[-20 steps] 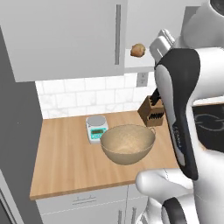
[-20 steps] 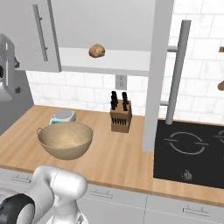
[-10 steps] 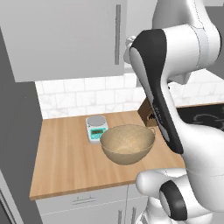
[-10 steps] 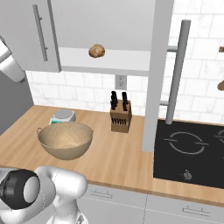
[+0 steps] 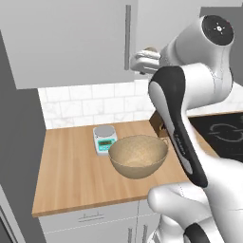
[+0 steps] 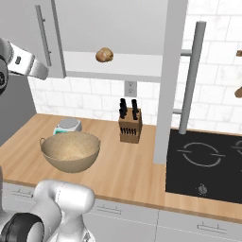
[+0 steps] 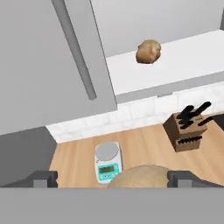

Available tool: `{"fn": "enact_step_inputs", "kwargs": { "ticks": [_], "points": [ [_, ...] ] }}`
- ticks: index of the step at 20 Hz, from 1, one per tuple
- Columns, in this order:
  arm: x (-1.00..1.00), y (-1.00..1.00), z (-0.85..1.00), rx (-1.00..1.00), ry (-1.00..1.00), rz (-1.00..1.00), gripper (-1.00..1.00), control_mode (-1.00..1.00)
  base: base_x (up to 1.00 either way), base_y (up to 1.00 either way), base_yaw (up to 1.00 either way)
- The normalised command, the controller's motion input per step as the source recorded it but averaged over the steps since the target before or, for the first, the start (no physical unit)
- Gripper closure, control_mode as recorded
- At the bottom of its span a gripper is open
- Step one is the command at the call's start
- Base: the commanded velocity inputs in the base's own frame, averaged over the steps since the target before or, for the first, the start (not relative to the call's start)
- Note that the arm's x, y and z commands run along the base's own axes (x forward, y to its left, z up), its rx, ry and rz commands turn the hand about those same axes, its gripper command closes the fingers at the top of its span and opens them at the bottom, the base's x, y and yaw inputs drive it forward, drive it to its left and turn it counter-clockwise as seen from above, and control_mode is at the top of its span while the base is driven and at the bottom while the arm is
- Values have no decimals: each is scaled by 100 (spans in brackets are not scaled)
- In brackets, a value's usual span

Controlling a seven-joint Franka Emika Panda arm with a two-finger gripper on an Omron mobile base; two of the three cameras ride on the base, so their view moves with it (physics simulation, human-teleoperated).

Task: Open the cabinet, pick up the bread from the cabinet and place it in the basket. Then move the basket to the dining counter.

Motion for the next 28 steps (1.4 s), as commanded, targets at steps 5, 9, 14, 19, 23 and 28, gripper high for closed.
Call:
{"fn": "enact_step_inputs", "kwargs": {
  "ticks": [5,9,14,19,23,28],
  "points": [
    [71,5,45,-12,2,20,-100,-100,0,0,0],
    [50,22,64,-21,5,6,-100,-100,0,0,0],
    [31,28,33,-19,0,0,-100,-100,0,0,0],
    [61,4,0,-8,-7,0,-100,-100,0,0,0],
    [52,10,0,-1,-2,0,-100,-100,0,0,0],
    [25,9,0,0,-5,0,-100,-100,0,0,0]
  ]
}}
